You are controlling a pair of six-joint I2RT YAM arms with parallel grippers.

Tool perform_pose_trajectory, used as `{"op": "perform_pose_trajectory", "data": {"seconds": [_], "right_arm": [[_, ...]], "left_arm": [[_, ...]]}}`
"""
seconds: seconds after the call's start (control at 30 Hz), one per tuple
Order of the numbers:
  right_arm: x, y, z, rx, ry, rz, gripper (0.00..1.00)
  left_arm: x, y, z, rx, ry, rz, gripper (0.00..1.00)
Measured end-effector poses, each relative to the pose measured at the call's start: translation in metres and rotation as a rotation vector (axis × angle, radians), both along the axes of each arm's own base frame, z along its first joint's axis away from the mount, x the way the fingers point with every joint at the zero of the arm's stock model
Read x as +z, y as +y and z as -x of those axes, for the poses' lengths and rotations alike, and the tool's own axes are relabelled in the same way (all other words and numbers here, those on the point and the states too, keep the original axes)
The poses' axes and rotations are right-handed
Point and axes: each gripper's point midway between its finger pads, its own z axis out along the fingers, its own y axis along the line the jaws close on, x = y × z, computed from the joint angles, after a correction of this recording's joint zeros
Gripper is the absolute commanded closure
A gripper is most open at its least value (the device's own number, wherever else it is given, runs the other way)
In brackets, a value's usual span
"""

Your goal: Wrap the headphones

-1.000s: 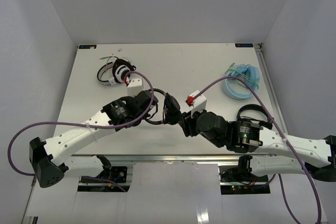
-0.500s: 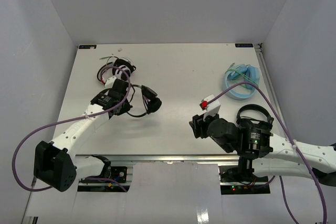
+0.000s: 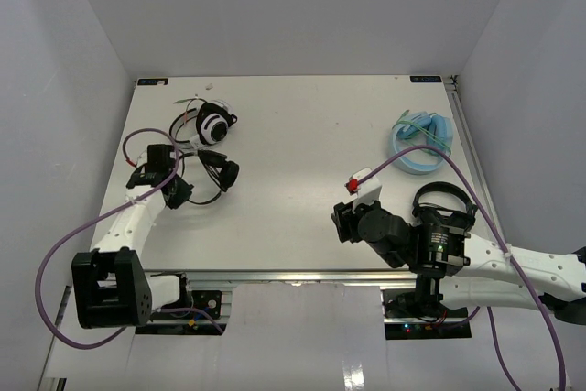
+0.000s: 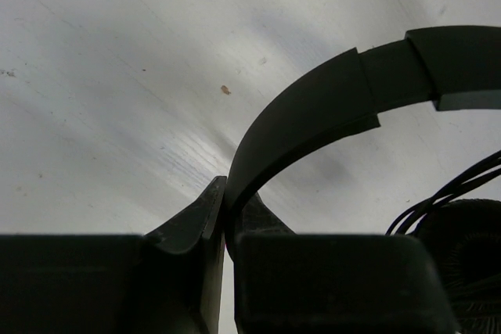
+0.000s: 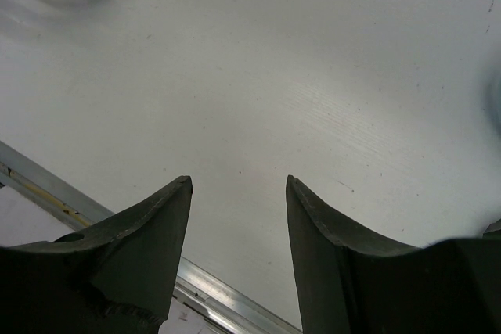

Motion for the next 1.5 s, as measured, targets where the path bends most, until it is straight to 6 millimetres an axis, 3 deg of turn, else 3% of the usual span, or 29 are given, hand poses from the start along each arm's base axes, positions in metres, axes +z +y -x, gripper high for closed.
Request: {"op": "perform_pose_trajectory", "data": {"seconds": [0.2, 0.47, 0.6, 0.87, 0.93, 1.1, 1.2, 1.33, 1.5], "right_arm": [[0.0, 0.0, 0.0, -0.001, -0.001, -0.004, 0.41], [-0.004, -0.002, 0.0, 0.001, 0.0, 0.003, 0.41], [-0.004, -0.002, 0.0, 0.001, 0.0, 0.003, 0.41], [-0.004, -0.002, 0.001, 0.002, 0.0, 0.003, 0.41], [-0.005, -0.002, 0.001, 0.002, 0.001, 0.004, 0.4], [-0.004, -0.002, 0.0, 0.002, -0.001, 0.005, 0.4], [-0.005, -0.002, 0.0, 0.001, -0.001, 0.005, 0.4], [-0.005, -0.002, 0.0, 0.001, -0.001, 0.005, 0.4], [-0.005, -0.002, 0.0, 0.001, -0.001, 0.006, 0.4]], "left_arm": [[-0.026, 0.031, 0.008, 0.114, 0.05, 0.08, 1.0], [-0.048, 0.038, 0.015, 0.137, 0.093, 0.134, 0.98], [-0.052, 0.041, 0.014, 0.148, 0.098, 0.145, 0.83], [-0.058, 0.04, 0.014, 0.139, 0.113, 0.171, 0.68], [-0.057, 0.039, 0.013, 0.135, 0.107, 0.179, 0.55], [-0.056, 0.037, 0.01, 0.122, 0.095, 0.191, 0.37], [-0.056, 0.036, 0.011, 0.122, 0.095, 0.192, 0.19], [-0.049, 0.039, 0.012, 0.131, 0.08, 0.175, 0.03], [-0.027, 0.044, 0.011, 0.16, 0.039, 0.147, 0.02]]}}
